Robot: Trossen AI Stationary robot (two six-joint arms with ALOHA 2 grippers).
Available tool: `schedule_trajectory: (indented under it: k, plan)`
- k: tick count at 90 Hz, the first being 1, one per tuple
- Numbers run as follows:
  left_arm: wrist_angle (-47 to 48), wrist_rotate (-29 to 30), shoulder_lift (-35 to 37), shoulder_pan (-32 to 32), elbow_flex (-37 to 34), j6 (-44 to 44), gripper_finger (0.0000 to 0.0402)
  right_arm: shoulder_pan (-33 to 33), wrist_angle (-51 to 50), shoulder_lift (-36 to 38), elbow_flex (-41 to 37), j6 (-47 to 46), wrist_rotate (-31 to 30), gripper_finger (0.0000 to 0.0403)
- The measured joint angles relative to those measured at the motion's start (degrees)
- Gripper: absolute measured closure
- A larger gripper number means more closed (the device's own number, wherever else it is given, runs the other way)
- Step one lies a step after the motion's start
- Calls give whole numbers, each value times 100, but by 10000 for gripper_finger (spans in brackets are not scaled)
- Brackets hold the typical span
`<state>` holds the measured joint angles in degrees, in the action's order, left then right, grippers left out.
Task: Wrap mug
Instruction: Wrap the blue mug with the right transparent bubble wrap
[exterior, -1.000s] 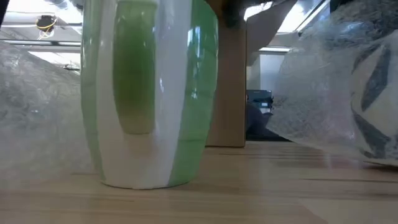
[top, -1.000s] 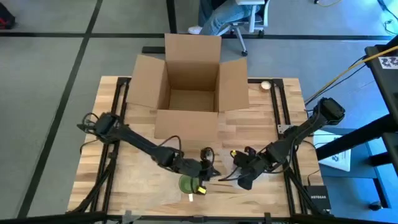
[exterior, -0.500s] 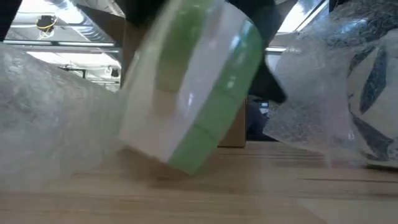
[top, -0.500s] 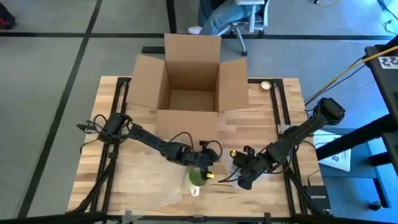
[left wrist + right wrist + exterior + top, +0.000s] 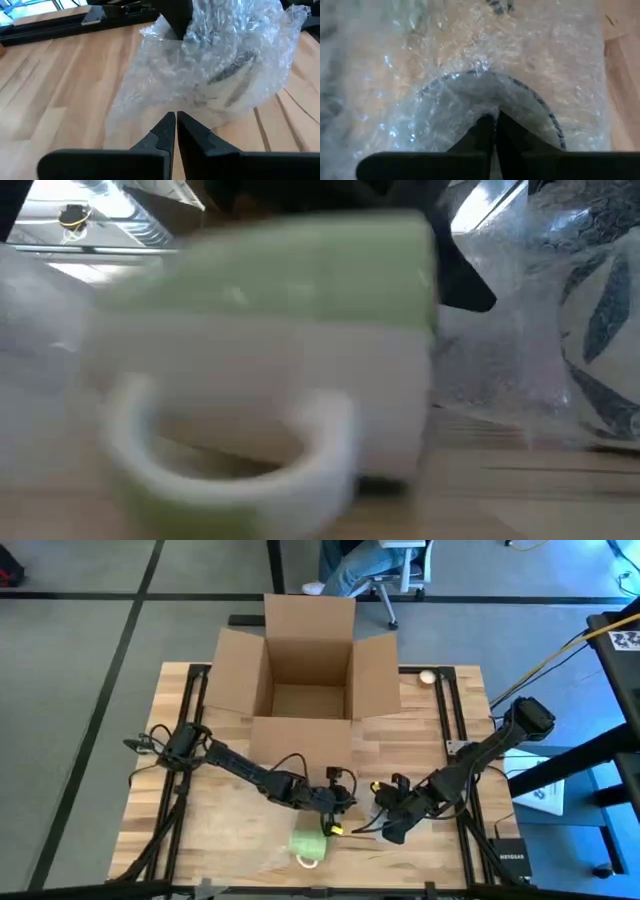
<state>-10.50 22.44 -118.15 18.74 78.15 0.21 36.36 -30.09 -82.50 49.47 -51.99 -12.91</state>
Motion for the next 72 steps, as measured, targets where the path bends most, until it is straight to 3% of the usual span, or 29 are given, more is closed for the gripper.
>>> schedule_trajectory:
  k: [25,44,62,72]
  plan:
    - [1130,-43,487,187,244,-21,402,0,-26,0,-4,-3,0,403]
    - [2646,-720,1017,426,492,-145,396,0,-229,0,-4,20,-10,403]
    - [3945,-1190,1209,627,1154,-1029,335,2,-290,0,-4,22,2,403]
    - [4316,-1445,1095,834,1400,-783,292,4,-305,0,-4,93,7,403]
